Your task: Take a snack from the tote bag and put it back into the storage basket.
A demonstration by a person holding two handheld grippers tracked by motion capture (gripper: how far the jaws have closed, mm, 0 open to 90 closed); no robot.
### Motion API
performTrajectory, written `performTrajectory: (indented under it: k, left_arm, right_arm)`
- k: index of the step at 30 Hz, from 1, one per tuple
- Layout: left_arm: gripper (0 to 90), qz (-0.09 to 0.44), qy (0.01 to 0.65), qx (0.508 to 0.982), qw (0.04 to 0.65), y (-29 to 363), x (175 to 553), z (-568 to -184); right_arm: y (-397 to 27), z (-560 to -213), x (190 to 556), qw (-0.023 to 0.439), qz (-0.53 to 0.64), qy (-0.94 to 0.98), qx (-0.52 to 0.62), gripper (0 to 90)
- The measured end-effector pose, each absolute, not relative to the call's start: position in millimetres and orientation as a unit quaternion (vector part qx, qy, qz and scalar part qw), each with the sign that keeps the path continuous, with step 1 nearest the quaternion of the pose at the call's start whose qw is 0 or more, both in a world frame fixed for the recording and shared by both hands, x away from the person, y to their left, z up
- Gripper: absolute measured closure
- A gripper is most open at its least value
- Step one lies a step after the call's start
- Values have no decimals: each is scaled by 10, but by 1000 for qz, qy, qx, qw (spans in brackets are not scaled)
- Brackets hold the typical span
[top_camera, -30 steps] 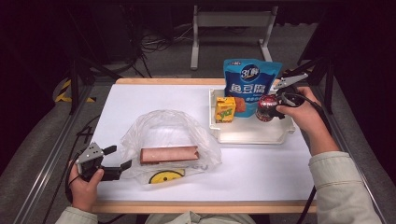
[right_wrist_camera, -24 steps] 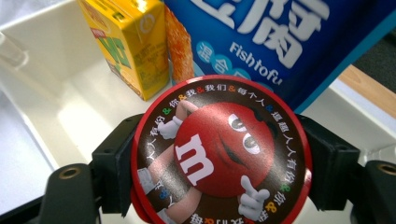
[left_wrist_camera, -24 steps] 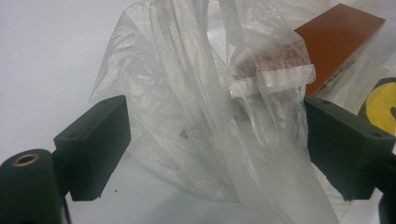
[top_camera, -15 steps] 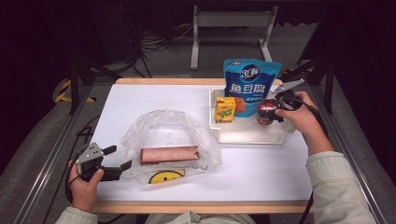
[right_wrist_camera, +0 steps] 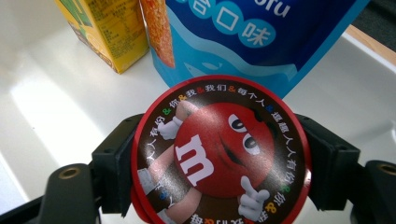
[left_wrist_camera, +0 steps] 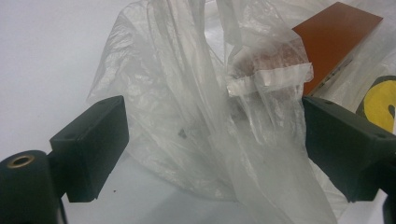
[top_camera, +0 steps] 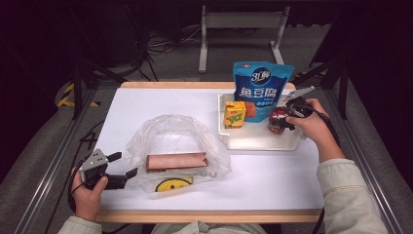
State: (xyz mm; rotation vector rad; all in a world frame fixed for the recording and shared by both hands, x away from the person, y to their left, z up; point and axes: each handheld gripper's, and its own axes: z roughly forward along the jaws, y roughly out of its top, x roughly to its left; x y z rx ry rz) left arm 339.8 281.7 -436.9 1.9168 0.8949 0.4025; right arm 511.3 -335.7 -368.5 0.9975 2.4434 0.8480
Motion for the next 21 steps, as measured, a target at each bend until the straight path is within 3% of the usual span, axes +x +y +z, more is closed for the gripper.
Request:
performTrajectory:
  k: [21]
  left_arm:
    - [102,164,362,785,475,2813,3396,-4367]
  right_arm:
    - [-3371,-3773,5164,177,289,870,358,260]
